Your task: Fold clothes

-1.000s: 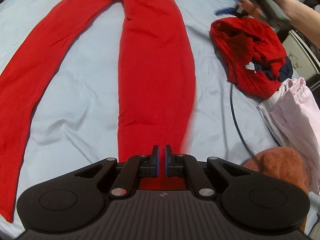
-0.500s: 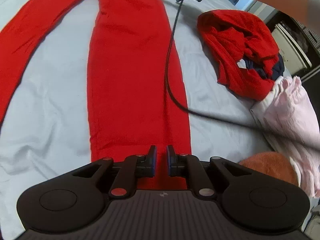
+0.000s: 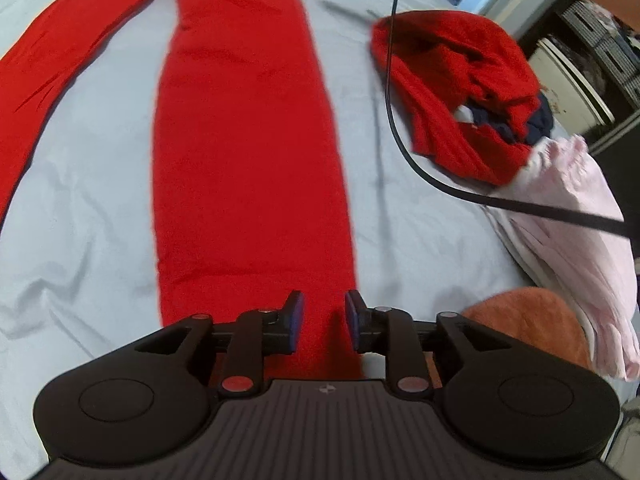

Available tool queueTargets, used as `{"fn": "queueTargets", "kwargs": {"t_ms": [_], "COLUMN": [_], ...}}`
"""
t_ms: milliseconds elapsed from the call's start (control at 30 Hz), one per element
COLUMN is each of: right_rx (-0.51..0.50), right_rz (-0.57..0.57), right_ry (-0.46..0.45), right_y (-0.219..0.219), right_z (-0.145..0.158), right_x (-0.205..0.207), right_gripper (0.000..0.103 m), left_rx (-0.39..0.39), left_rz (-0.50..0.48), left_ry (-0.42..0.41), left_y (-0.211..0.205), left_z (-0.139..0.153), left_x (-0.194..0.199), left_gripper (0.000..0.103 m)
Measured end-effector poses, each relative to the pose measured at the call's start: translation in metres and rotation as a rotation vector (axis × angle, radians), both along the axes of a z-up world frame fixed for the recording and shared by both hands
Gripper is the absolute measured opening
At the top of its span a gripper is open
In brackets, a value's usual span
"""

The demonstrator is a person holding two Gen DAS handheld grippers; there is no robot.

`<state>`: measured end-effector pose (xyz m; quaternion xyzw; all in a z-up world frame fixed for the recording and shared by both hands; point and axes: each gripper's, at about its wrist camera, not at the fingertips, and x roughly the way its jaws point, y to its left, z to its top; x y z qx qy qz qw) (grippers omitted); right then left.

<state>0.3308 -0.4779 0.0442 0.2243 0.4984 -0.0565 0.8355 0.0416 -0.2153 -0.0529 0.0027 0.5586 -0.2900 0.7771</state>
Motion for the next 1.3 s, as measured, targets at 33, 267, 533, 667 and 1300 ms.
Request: {"fn": "queueTargets", "kwargs": {"t_ms": [33, 267, 533, 667, 1300], "right_rx": [-0.003, -0.022, -0.015, -0.017, 0.047], "right_rz": [0.006, 0.037, 0.055, 0.066, 0.128], "right_ry": [-0.002, -0.003, 0.018, 0.034, 0.109], "right_y": [0.0, -0.005, -0.016, -0.023, 0.027], "right_z": [0.005, 0.022, 0.017, 0.01, -0.049], "right_x": [-0.005, -0.038, -0.061, -0.069, -0.016], "right_gripper": [0.085, 0.085, 0.085, 0.085, 0.085], "left_rx": [0.008, 0.1, 0.188, 0.207, 0.149], "left_rz": [-0.004, -0.035, -0.038, -0.031, 0.023], "left_ry": [-0.001, 0.007, 0.01, 0.002, 0.008], "left_y": [-0.003, -0.028, -0.044, -0.042, 0.001], "left_z": [-0.001, -0.018, -0.029, -0.032, -0.022], "left_x": [-0.003, -0.016, -0.017, -0.014, 0.001], "left_gripper": [0.033, 0.033, 0.03, 0.018, 0.002]}}
